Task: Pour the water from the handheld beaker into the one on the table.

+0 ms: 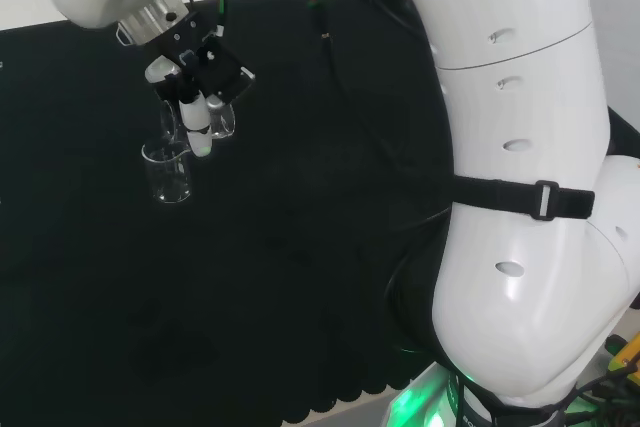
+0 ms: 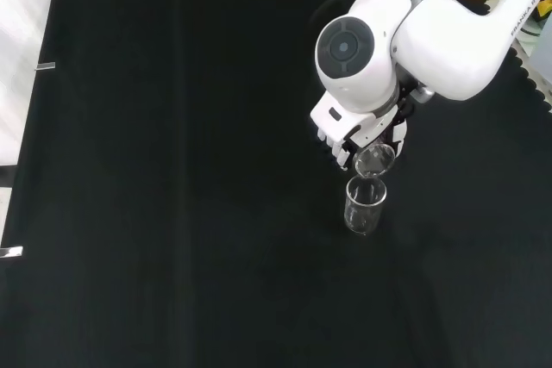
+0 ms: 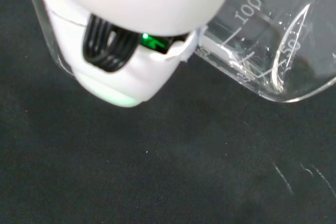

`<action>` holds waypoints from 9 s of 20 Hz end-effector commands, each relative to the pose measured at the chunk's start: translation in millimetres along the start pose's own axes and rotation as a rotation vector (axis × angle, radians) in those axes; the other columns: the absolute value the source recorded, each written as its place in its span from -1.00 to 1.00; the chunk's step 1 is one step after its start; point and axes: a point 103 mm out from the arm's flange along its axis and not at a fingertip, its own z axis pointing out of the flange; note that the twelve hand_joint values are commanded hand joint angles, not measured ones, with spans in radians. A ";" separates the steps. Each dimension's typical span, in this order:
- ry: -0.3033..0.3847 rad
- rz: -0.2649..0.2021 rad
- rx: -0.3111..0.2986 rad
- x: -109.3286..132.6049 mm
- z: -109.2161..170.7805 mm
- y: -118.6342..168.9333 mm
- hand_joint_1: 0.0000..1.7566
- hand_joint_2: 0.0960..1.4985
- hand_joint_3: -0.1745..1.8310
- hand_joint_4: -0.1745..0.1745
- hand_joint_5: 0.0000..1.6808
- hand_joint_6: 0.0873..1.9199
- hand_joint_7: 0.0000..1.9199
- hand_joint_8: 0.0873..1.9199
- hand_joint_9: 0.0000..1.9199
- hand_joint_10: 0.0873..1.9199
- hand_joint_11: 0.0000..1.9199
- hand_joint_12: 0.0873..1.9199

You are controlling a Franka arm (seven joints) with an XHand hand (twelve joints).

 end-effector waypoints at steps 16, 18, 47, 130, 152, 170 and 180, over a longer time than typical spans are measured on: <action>-0.068 0.015 0.033 5.7 -3.1 1.1 0.62 0.22 -0.83 -1.00 0.59 -0.69 0.48 -0.75 0.43 -0.75 0.07 -0.15; -0.078 0.018 0.037 6.3 -3.3 1.3 0.62 0.22 -0.83 -1.00 0.59 -0.69 0.48 -0.75 0.43 -0.75 0.07 -0.15; -0.140 0.043 0.055 7.3 -12.7 -1.3 0.62 0.22 -0.84 -1.00 0.59 -0.70 0.49 -0.76 0.44 -0.76 0.07 -0.15; -0.299 0.065 0.133 30.5 -26.8 3.9 0.62 0.22 -0.85 -1.00 0.60 -0.72 0.50 -0.81 0.44 -0.75 0.10 -0.17; -0.283 0.064 0.121 28.6 -25.7 1.3 0.62 0.22 -0.85 -1.00 0.61 -0.73 0.51 -0.82 0.44 -0.75 0.10 -0.18; -0.161 0.049 0.091 21.5 -25.4 -1.0 0.62 0.22 -0.85 -1.00 0.61 -0.73 0.51 -0.83 0.44 -0.75 0.10 -0.18; 0.054 0.038 0.020 -4.6 -21.8 -9.5 0.62 0.23 -0.86 -1.00 0.61 -0.73 0.51 -0.83 0.44 -0.75 0.10 -0.18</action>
